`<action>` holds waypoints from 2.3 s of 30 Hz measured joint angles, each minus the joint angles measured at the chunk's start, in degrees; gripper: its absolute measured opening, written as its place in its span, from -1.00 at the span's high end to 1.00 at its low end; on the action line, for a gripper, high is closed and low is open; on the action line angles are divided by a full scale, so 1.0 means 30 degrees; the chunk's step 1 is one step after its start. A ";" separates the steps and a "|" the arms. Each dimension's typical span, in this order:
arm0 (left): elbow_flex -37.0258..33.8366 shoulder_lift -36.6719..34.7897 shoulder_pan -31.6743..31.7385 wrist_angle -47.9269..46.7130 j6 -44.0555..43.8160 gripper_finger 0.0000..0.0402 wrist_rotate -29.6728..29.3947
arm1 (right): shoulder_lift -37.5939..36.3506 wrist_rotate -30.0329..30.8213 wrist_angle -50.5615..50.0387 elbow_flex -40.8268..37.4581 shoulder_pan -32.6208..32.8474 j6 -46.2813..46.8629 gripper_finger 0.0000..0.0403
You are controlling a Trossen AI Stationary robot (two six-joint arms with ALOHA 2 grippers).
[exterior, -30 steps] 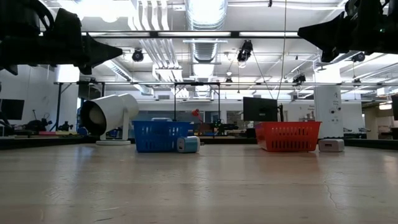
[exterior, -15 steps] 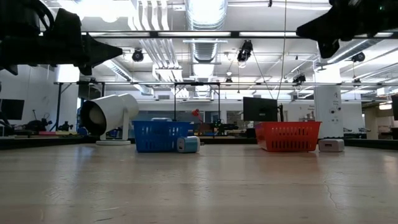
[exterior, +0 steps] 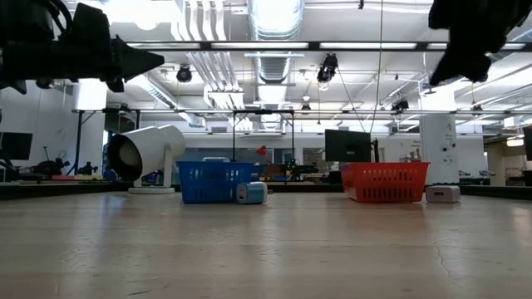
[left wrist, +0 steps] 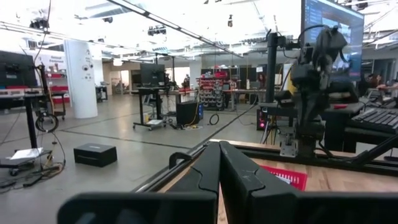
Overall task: Pick & Place Office items
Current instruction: Put the white charger adapter into the blue bin
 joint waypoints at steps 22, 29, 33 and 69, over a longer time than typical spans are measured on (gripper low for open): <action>0.0012 0.0000 -0.0003 -0.0001 0.0448 0.95 -0.0022 | 0.8690 -0.1641 -0.4318 0.0703 -0.2516 0.3273 -0.46; 0.0007 0.0000 -0.0007 0.0004 0.0460 0.95 -0.0007 | 1.0549 -0.2065 -0.3817 0.0676 -0.3468 0.2186 -0.56; 0.0012 0.0000 -0.0007 0.0006 0.0455 0.95 0.0015 | 1.1249 -0.2138 -0.2845 0.0674 -0.4117 0.1434 -0.56; 0.0008 0.0000 -0.0004 -0.0001 0.0455 0.95 0.0007 | 1.5631 -0.2966 -0.0446 0.0587 -0.5289 -0.0949 -0.10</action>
